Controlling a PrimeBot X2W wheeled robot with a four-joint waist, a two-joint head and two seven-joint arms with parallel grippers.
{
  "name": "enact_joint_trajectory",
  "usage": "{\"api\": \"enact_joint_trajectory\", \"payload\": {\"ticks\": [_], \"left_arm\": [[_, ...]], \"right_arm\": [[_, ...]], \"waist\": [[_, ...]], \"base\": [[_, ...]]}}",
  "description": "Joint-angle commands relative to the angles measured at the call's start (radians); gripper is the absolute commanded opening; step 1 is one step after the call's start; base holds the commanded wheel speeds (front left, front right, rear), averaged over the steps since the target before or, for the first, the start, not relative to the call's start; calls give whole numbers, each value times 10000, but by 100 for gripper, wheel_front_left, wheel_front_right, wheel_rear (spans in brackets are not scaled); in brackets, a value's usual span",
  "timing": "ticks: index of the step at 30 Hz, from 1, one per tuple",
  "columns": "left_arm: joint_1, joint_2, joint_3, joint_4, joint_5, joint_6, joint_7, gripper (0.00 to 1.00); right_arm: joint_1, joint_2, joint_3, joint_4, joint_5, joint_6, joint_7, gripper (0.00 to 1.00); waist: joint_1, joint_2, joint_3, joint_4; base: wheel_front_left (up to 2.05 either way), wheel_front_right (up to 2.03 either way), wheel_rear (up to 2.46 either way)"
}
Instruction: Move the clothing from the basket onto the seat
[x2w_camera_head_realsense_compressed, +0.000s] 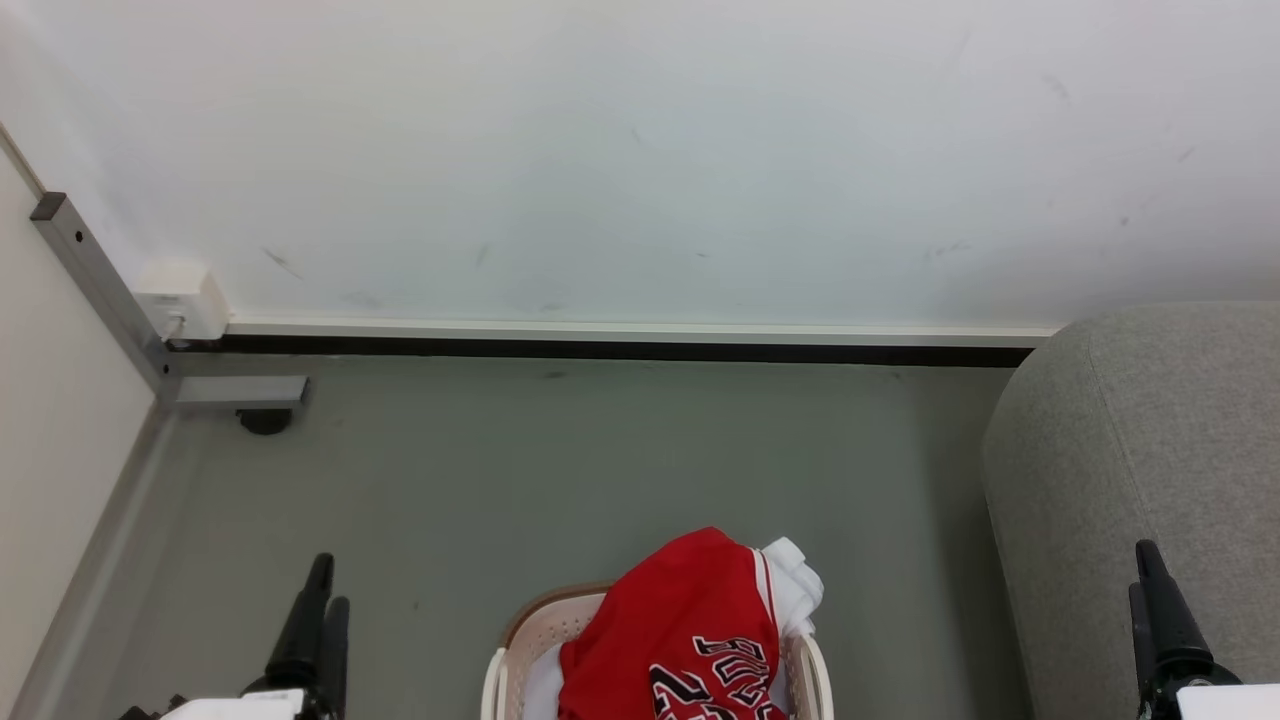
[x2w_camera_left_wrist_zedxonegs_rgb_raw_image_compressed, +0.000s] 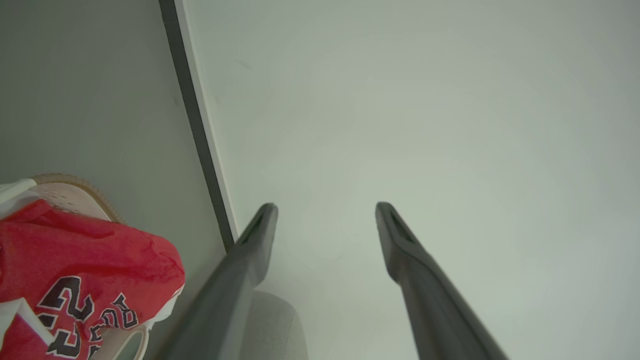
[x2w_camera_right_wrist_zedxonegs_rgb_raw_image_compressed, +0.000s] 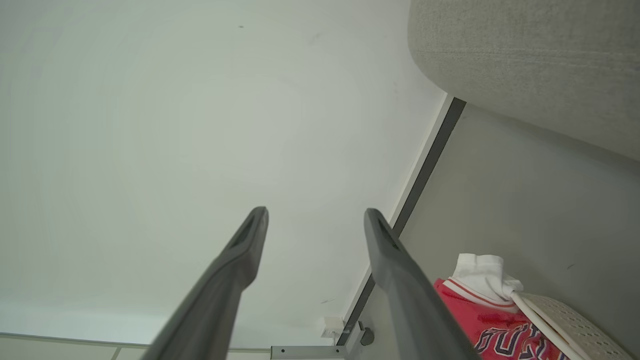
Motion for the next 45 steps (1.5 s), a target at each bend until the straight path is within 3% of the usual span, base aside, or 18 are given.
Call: {"api": "enact_joint_trajectory", "payload": {"ticks": [1, 24, 45], "left_arm": [[-223, 59, -40, -124, 422, -31, -114, 100], [35, 82, -409, -715, 5616, 308, -1067, 100], [124, 100, -584, -858, 8776, 480, -1772, 100]], "right_arm": [[-69, -94, 15, -280, -610, -2, -142, 100], [262, -130, 314, -958, -5918, -6, -1094, 100], [229, -156, 713, -928, -9056, -9, -1782, 100]], "waist": [[0, -1, 7, 4], [0, -1, 28, 68], [0, -1, 73, 120]], "base": [[0, 0, 0], [0, 0, 0], [0, 0, 0]]}}
